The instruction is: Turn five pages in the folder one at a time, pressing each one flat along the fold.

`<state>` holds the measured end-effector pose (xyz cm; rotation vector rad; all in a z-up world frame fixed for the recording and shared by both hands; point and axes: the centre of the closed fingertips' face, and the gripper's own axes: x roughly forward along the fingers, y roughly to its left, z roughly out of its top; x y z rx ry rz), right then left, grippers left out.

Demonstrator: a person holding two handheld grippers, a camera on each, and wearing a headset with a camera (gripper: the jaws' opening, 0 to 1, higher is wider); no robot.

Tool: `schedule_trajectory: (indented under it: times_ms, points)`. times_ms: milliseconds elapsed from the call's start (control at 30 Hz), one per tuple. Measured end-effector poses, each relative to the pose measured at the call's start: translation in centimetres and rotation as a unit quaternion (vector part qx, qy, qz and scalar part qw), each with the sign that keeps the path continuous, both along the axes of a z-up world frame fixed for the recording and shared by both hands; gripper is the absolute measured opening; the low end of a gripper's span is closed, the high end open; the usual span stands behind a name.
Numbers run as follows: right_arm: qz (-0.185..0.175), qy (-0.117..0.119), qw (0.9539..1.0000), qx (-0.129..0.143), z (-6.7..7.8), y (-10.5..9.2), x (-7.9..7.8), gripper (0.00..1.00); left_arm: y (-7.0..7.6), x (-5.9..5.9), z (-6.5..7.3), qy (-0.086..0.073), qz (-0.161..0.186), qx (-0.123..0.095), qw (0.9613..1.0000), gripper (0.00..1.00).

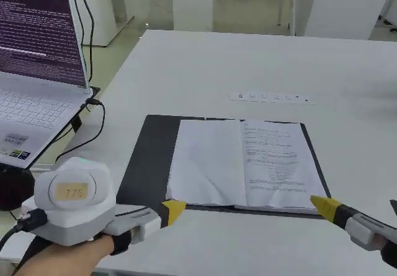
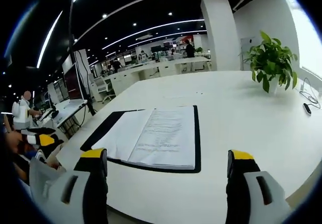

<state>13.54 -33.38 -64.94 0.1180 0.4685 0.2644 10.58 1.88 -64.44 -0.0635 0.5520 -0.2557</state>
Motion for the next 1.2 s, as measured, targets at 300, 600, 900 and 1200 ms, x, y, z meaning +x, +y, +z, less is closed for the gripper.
schedule_trajectory:
  times_ms: [300, 600, 900, 1200]
  points:
    - [0.007, -0.002, 1.0, -0.002, 0.2, -0.5, -0.2, 1.0, 0.7, -0.4, 1.3, -0.014, 0.015, -0.005, 0.9998, 0.99]
    - [0.005, -0.001, 1.0, 0.008, 0.1, -0.3, -0.5, 1.0, 0.2, -0.2, 1.7, -0.022, 0.009, -0.003, 0.9997, 0.99]
    - [-0.004, -0.006, 0.9998, 0.021, 0.8, -0.9, -0.5, 0.99, 1.2, 0.2, 3.6, -0.048, 0.016, -0.009, 0.9987, 0.99]
    - [-0.003, -0.01, 0.9995, 0.028, 0.8, -0.3, -0.5, 0.98, 0.0, 1.4, 2.4, -0.036, -0.009, 0.007, 0.9993, 0.93]
